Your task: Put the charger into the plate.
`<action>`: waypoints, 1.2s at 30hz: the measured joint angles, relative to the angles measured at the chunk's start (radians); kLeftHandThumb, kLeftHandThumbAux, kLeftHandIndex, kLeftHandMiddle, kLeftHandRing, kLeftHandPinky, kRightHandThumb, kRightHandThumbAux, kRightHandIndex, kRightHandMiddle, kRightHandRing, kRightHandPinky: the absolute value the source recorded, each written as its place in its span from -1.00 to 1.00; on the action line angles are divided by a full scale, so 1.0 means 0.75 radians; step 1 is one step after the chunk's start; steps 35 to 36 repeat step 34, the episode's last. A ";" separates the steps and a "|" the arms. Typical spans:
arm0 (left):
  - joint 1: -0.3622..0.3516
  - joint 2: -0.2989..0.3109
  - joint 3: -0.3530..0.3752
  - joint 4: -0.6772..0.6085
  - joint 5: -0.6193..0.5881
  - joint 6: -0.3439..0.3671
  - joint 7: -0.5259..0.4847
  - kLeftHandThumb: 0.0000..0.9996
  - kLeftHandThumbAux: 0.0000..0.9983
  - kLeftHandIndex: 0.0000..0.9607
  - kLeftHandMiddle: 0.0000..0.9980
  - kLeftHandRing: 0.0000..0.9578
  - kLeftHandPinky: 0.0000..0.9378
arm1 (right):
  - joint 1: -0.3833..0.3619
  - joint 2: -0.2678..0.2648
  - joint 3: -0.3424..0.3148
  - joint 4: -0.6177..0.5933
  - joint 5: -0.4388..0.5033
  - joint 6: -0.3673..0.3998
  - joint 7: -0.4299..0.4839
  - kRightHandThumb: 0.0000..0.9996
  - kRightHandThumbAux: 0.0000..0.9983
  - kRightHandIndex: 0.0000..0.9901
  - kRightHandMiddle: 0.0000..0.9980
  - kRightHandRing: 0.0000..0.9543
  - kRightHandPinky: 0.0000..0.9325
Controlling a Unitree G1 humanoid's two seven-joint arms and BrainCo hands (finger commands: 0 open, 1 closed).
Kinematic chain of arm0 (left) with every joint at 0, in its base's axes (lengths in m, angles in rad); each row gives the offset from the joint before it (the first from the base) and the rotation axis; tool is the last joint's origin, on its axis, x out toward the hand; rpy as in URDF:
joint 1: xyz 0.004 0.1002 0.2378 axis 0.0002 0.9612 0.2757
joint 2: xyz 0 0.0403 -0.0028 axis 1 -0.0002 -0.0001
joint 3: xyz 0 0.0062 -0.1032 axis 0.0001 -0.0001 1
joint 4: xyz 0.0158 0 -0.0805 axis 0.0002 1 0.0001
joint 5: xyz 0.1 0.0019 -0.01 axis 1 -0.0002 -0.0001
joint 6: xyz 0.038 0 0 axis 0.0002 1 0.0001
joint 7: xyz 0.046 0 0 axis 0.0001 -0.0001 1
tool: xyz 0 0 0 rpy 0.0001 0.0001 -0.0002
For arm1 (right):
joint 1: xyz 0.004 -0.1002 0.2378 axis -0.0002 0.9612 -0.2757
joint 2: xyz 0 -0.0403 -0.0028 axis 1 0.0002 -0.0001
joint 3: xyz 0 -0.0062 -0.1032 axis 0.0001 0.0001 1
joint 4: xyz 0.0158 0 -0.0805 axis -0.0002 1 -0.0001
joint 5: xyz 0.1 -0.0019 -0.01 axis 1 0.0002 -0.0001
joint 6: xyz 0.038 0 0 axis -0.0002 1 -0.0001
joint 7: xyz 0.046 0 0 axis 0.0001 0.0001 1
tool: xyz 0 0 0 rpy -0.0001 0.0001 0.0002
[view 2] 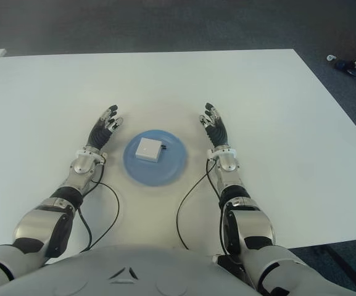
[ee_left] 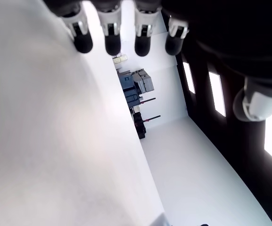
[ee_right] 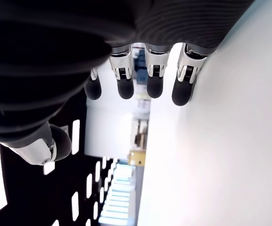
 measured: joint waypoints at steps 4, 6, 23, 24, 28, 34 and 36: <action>0.000 -0.001 0.003 -0.002 -0.002 0.006 0.000 -0.63 -0.24 -1.00 -1.00 -1.00 -1.00 | 0.006 -0.010 -0.002 -0.007 0.001 0.000 0.000 -1.00 -0.04 -1.00 -0.87 -0.87 -0.83; 0.000 -0.002 0.005 -0.002 -0.003 0.006 0.000 -0.63 -0.23 -1.00 -1.00 -1.00 -1.00 | 0.011 -0.012 -0.002 -0.016 0.002 0.000 -0.001 -1.00 -0.04 -1.00 -0.87 -0.87 -0.83; 0.000 0.003 0.043 -0.011 -0.057 0.016 -0.023 -0.65 -0.10 -1.00 -1.00 -1.00 -0.99 | 0.052 -0.016 -0.006 -0.073 0.012 0.012 -0.017 -1.00 -0.03 -1.00 -0.83 -0.82 -0.77; 0.001 0.003 0.050 -0.015 -0.065 0.020 -0.029 -0.65 -0.09 -1.00 -1.00 -1.00 -1.00 | 0.052 -0.016 -0.006 -0.074 0.013 0.014 -0.016 -1.00 -0.03 -1.00 -0.83 -0.82 -0.77; 0.004 0.003 0.071 -0.027 -0.088 0.035 -0.041 -0.66 -0.06 -1.00 -1.00 -1.00 -1.00 | 0.052 -0.015 -0.004 -0.075 0.013 0.022 -0.009 -1.00 -0.02 -1.00 -0.81 -0.80 -0.77; 0.042 0.006 0.098 -0.111 -0.120 0.087 -0.047 -0.69 0.01 -1.00 -1.00 -1.00 -0.99 | 0.048 -0.012 0.004 -0.075 0.012 0.025 0.006 -1.00 -0.01 -0.99 -0.80 -0.79 -0.77; 0.042 0.006 0.098 -0.111 -0.120 0.087 -0.047 -0.69 0.01 -1.00 -1.00 -1.00 -0.99 | 0.048 -0.012 0.004 -0.075 0.012 0.025 0.006 -1.00 -0.01 -0.99 -0.80 -0.79 -0.77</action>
